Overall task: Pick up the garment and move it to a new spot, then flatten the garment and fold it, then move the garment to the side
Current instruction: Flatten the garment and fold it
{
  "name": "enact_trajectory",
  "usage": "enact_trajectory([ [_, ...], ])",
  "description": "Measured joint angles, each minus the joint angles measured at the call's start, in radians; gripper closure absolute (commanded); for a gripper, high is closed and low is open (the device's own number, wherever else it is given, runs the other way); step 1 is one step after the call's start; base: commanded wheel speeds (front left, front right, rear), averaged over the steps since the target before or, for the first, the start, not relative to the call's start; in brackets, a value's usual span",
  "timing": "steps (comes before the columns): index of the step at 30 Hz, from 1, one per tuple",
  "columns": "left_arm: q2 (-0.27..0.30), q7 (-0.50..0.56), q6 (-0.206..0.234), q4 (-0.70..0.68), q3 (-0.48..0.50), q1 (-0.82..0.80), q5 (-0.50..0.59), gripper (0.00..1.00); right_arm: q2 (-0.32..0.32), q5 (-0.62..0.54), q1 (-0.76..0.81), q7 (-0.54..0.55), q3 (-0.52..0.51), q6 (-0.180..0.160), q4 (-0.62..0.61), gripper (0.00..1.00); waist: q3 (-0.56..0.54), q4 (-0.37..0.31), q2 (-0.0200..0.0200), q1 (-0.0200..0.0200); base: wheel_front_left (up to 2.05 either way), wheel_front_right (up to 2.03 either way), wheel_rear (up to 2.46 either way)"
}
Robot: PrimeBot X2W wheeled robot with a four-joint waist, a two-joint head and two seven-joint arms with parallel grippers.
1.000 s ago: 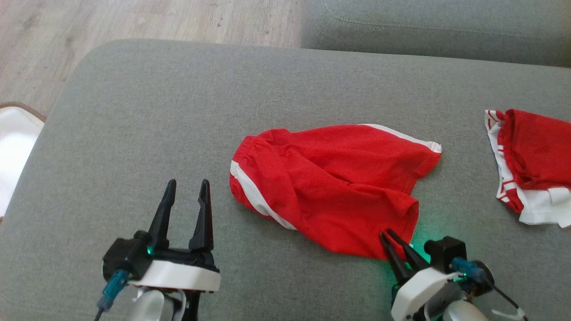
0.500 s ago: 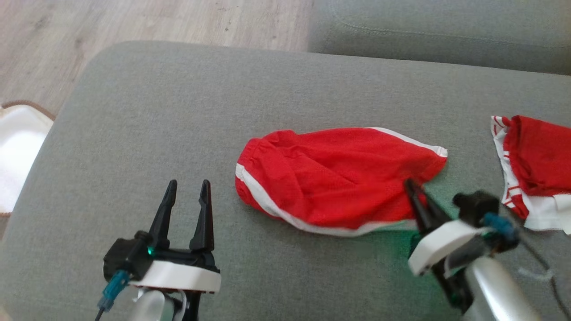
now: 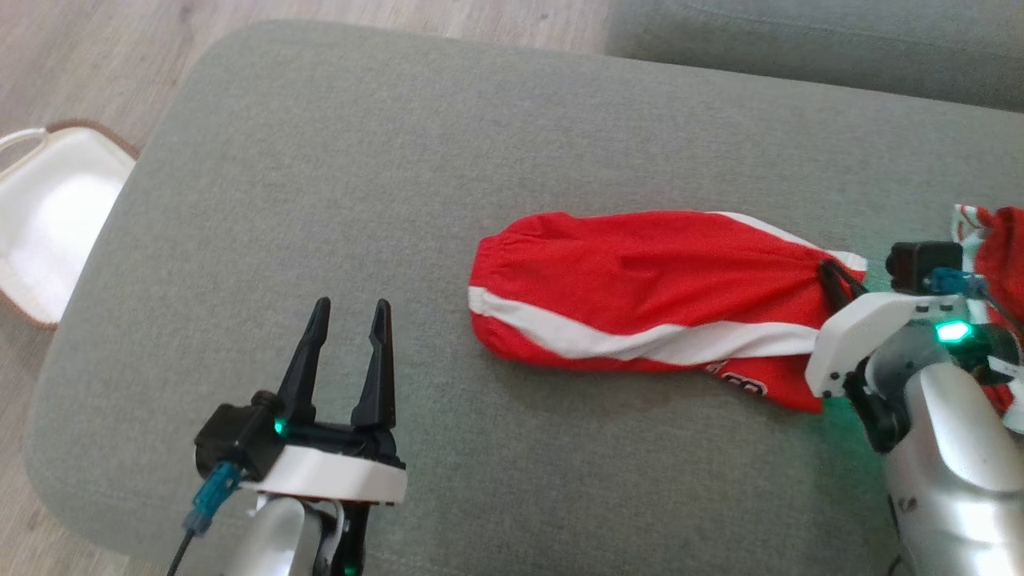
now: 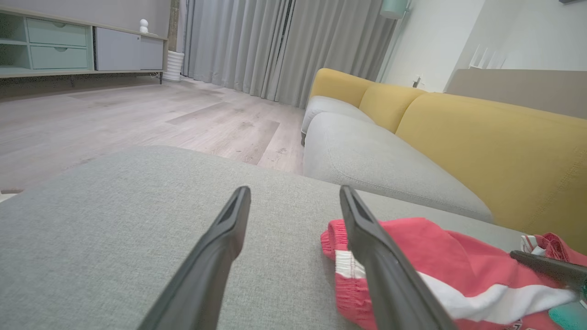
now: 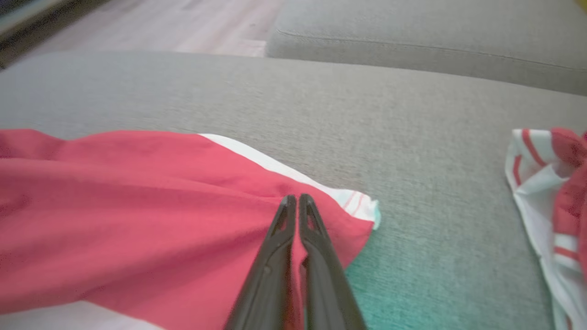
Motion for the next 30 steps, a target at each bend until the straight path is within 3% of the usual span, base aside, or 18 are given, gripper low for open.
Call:
enact_trajectory([
  [2,0.0,0.0,0.0,0.0,-0.001,-0.002,0.0,0.0,-0.002,-0.034,-0.027,0.012,-0.016,0.0,0.06,1.0,0.009,0.01,0.0,0.0,0.0,0.0,0.0],
  [3,0.0,0.0,0.0,0.0,-0.001,-0.002,0.0,0.0,-0.002,-0.056,-0.036,0.011,-0.016,0.0,0.081,0.95,0.013,0.014,0.0,0.0,0.0,0.0,0.0],
  [4,0.0,0.0,0.0,0.0,-0.001,-0.002,0.0,0.0,-0.001,-0.073,-0.045,0.006,-0.019,0.0,0.102,0.03,0.016,0.016,0.0,0.0,0.0,0.0,0.0],
  [12,0.0,0.0,0.0,0.002,0.007,-0.001,0.0,0.0,0.024,-0.134,-0.075,-0.147,-0.055,0.0,0.138,0.0,0.003,-0.005,0.0,-0.0001,0.0,0.0,0.0],
  [18,0.0,0.0,0.001,0.001,0.037,0.003,0.003,0.0,0.055,-0.108,-0.036,-0.304,-0.071,0.0,0.06,0.0,-0.035,-0.052,0.0,-0.0002,0.0,0.0,0.0],
  [30,0.0,0.0,0.0,0.013,0.057,0.042,0.012,0.0,0.096,-0.009,0.339,-0.413,-0.019,0.0,-0.225,0.0,-0.101,-0.161,0.0,-0.0003,0.0,0.0,0.0],
])
